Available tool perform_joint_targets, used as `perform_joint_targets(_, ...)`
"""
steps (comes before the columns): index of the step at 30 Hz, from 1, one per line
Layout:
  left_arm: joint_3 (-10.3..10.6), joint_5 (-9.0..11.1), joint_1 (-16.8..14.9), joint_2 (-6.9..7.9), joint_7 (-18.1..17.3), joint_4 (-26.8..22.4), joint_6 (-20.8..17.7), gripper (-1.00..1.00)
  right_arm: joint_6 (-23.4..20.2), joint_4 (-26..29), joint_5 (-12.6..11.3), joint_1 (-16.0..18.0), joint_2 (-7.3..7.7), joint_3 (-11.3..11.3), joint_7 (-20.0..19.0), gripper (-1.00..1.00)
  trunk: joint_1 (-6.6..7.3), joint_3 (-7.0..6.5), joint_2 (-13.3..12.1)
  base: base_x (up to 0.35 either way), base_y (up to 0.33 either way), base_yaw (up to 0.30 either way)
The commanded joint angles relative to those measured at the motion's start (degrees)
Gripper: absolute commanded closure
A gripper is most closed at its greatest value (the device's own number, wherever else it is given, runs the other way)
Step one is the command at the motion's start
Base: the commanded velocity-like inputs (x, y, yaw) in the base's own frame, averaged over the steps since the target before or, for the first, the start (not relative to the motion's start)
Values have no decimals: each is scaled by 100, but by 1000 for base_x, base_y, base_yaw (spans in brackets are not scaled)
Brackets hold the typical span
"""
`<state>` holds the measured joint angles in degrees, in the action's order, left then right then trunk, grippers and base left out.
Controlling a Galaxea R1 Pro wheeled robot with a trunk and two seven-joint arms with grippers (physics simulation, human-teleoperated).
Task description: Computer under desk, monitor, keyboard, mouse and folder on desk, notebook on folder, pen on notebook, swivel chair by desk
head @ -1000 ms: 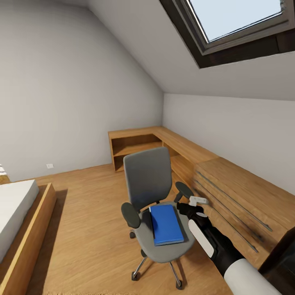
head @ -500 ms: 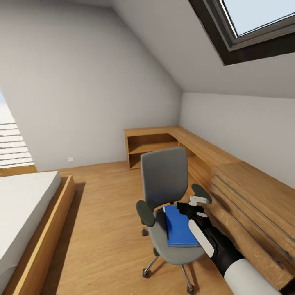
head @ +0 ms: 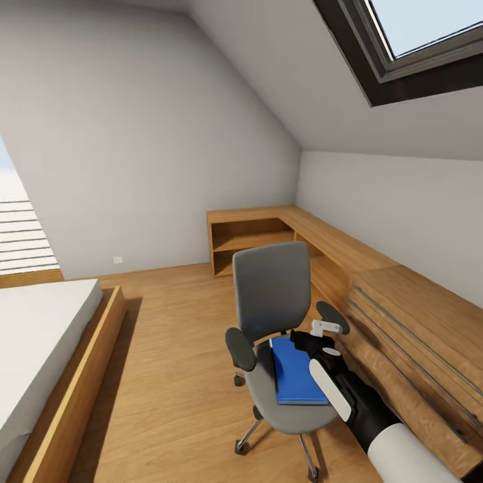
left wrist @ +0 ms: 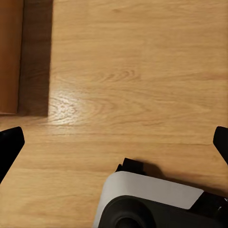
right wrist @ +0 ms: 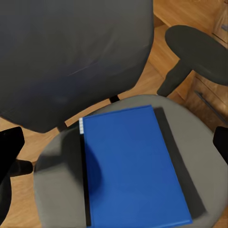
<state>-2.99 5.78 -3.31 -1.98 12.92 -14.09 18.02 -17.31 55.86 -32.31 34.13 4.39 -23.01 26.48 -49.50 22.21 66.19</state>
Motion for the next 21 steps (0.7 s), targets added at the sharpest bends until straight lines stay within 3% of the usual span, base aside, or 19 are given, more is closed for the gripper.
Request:
perform_joint_targets(1,-26,37,-3,-4,-18,2,26,-100,-12,10,-40,6,8,-24,49,-100,0,7,4,0,0,0)
perform_joint_targets(6,-30,37,-3,-4,-18,2,26,-100,2,27,-39,6,-7,-29,76,-100,0,7,4,57,0,0)
perform_joint_targets(12,-32,37,-3,-4,-23,2,26,-100,9,32,-44,6,-3,-11,155,-100,0,7,4,261,74,0)
perform_joint_targets(21,-26,29,-3,-4,-33,2,26,-100,8,14,-43,6,23,1,141,-100,0,7,4,117,52,0)
